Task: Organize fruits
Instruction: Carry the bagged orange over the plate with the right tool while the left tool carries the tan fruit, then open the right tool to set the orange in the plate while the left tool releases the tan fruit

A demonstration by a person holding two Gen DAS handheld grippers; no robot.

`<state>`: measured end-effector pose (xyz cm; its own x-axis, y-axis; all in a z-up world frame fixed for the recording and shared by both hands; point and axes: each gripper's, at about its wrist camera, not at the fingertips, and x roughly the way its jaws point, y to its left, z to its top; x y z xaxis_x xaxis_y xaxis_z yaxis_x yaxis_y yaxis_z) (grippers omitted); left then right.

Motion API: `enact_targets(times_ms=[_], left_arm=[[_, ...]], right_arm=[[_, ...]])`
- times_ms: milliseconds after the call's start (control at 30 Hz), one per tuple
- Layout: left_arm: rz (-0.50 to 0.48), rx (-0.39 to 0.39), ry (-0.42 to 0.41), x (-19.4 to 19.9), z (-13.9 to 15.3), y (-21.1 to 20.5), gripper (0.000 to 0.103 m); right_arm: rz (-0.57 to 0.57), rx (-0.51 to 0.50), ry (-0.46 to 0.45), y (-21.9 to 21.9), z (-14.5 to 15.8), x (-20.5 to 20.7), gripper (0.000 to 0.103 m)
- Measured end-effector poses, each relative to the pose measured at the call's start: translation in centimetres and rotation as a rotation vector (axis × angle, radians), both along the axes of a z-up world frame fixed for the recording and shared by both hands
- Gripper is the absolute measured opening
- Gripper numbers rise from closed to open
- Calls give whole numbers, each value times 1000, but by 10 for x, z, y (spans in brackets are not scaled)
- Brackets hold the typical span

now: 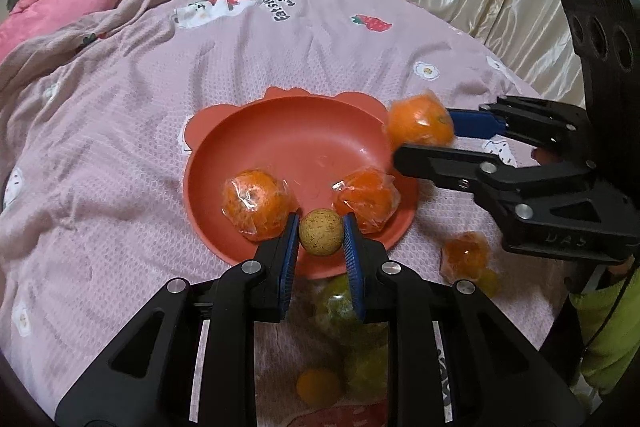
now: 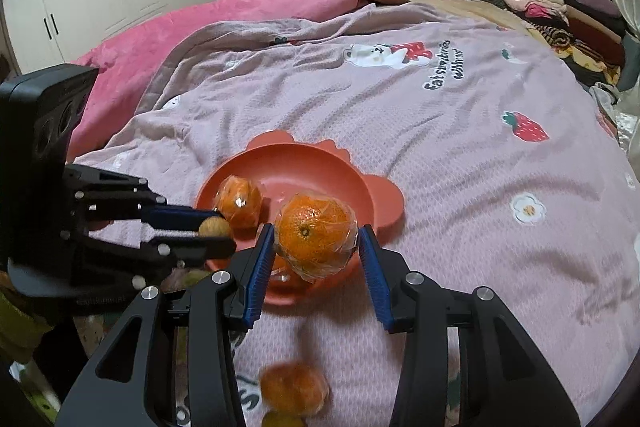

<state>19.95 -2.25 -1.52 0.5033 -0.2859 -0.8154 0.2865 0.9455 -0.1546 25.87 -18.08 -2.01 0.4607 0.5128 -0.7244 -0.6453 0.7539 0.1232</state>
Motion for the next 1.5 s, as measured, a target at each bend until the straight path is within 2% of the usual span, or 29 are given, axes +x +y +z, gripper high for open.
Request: enact_targets(times_ms=[533,1100,1167,1233,1500], left_arm=[[-2,-8,-6,3,-5,4,15],[-9,-33,-18,1,-8,11,15],[-8,-37,-15,1,-9,11,16],[-7,-39,-17,1,-10,12,21],[-4,-42,-10,2,-15,15,22]], right_arm=[[31,-39,74,21,-14,31,41],[39,-90,106,35,-25,41,41],[37,-91,108,35,-26,42,41],[37,-95,108,36,-27,43,41],[36,-102,111,38,-28,44,43]])
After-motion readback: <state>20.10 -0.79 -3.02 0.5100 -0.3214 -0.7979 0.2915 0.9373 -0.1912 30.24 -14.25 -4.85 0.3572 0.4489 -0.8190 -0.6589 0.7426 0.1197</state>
